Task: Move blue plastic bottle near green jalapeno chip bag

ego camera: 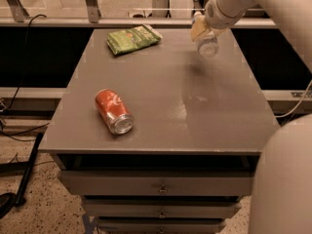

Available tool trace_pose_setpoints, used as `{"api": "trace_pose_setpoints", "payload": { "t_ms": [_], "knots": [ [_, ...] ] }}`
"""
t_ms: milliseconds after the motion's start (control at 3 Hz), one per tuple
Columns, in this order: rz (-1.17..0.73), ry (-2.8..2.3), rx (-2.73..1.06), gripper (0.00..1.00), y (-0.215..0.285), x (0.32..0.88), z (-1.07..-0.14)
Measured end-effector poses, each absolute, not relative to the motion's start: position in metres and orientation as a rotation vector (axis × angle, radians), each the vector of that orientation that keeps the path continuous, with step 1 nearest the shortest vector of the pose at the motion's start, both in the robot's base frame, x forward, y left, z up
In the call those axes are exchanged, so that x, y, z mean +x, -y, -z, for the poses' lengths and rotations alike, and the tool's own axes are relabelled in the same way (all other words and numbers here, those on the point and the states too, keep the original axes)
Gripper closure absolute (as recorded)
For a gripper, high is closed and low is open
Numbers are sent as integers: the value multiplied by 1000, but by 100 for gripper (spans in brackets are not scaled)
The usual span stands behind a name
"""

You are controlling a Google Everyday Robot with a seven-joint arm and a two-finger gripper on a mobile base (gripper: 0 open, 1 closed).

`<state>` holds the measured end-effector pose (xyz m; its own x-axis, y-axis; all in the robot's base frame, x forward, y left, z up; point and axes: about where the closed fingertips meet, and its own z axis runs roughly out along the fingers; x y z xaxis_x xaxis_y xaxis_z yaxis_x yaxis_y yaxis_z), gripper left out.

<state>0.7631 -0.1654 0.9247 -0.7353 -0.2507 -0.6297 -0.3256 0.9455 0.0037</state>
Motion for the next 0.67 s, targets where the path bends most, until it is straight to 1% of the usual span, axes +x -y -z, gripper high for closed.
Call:
{"api": "trace_pose_setpoints", "payload": {
  "t_ms": [333, 667],
  "knots": [
    [-179, -2426, -383, 100, 146, 795, -920],
    [-249, -2444, -388, 100, 114, 820, -905]
  ]
}}
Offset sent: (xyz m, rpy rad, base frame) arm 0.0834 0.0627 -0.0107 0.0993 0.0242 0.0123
